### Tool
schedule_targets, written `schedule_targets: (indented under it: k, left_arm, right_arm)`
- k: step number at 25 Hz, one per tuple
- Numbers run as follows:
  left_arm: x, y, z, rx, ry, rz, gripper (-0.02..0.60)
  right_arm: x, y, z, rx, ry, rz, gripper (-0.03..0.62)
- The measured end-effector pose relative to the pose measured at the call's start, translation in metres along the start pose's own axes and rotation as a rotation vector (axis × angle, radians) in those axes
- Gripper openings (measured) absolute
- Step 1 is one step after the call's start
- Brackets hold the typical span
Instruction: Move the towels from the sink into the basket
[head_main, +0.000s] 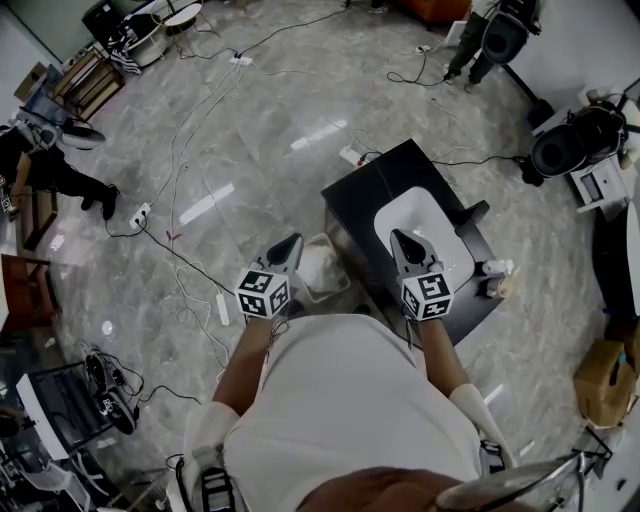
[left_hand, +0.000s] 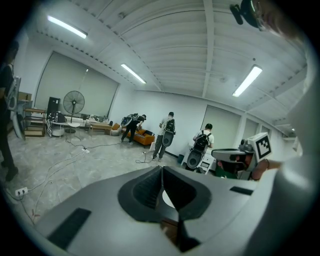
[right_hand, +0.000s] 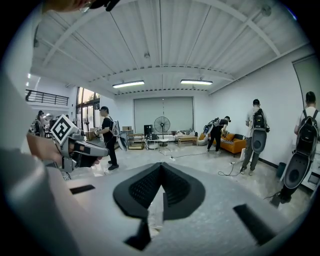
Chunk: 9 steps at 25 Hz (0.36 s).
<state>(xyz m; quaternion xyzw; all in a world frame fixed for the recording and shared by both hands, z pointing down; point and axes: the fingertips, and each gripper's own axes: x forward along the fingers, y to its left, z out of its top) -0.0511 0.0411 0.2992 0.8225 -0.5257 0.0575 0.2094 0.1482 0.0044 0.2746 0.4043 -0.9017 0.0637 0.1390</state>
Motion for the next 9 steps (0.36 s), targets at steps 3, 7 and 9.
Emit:
schedule_targets:
  k: [3,7,9]
  left_arm:
    - [0.0019,-0.0004,-0.0029,-0.003,0.005,-0.003,0.012]
    - [0.0075,0.002,-0.0017,0.001,0.006,-0.007,0.012]
    - [0.0099,0.004,0.0,0.003,0.007,-0.008,0.012]
  right_arm:
    - [0.0007,-0.0013,-0.0025,0.007,0.003,-0.002,0.0]
    - [0.0049,-0.0048,-0.002,0.008,0.0,-0.005,0.0]
    - [0.0075,-0.0061,-0.001,0.009,0.001,-0.006,0.0]
